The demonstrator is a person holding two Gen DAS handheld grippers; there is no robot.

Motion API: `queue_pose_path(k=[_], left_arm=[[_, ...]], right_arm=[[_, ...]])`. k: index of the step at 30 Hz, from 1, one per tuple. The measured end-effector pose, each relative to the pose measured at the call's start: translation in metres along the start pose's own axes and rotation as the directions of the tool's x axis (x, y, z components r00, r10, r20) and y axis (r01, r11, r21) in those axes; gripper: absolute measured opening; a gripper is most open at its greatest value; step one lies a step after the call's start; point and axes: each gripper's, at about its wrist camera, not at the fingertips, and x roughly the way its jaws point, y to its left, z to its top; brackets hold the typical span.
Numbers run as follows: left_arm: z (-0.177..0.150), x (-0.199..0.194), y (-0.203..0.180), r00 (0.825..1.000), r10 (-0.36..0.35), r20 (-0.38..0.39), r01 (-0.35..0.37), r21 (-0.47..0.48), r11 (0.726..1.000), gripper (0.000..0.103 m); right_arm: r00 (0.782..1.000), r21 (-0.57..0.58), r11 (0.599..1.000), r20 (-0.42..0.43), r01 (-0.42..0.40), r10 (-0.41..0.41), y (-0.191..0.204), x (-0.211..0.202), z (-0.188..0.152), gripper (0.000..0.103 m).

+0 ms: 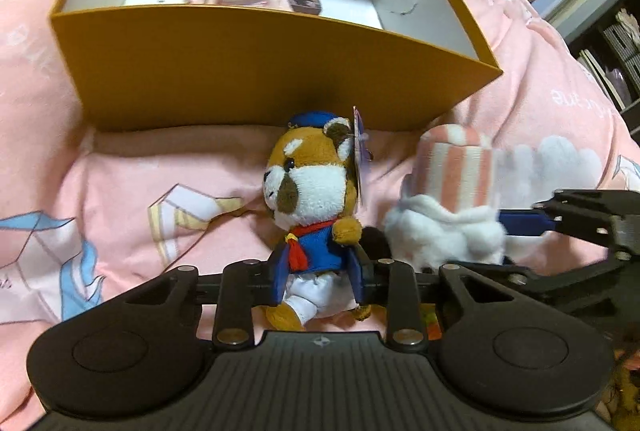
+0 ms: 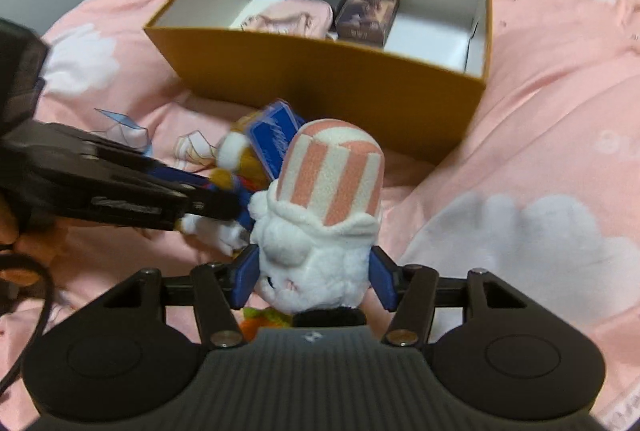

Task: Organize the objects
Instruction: 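Grasp red-panda plush with left tool while right tool grasps striped-hat plush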

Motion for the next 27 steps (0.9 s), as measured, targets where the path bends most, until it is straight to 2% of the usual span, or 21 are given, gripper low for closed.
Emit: queue_pose_path(k=[3, 8, 14, 19, 27], left_arm=[[0.0, 0.0, 0.007, 1.0, 0.002, 0.001, -0.002, -0.026, 1.0, 0.037], [0.004, 0.008, 0.006, 1.0, -0.006, -0.002, 0.006, -0.038, 0.999, 0.049], [0.009, 0.017, -0.001, 1.0, -0.011, 0.021, 0.012, -0.024, 1.0, 0.051], [0.012, 0.022, -0.007, 0.999, -0.023, 0.047, 0.023, -0.013, 1.0, 0.05], [0.011, 0.034, -0.006, 0.999, -0.017, 0.037, 0.017, -0.004, 1.0, 0.052]], right_arm=[[1.0, 0.04, 0.999, 0.019, -0.001, 0.0, -0.004, 0.015, 0.002, 0.064], [0.998, 0.134, 0.99, 0.065, -0.034, 0.025, -0.016, 0.027, 0.003, 0.067], [0.989, 0.282, 0.953, 0.122, -0.113, 0.082, -0.035, 0.032, -0.012, 0.071], [0.981, 0.318, 0.938, 0.173, -0.137, 0.085, -0.038, 0.026, -0.017, 0.07], [0.969, 0.385, 0.9, 0.213, -0.204, 0.128, -0.052, 0.035, -0.016, 0.07]])
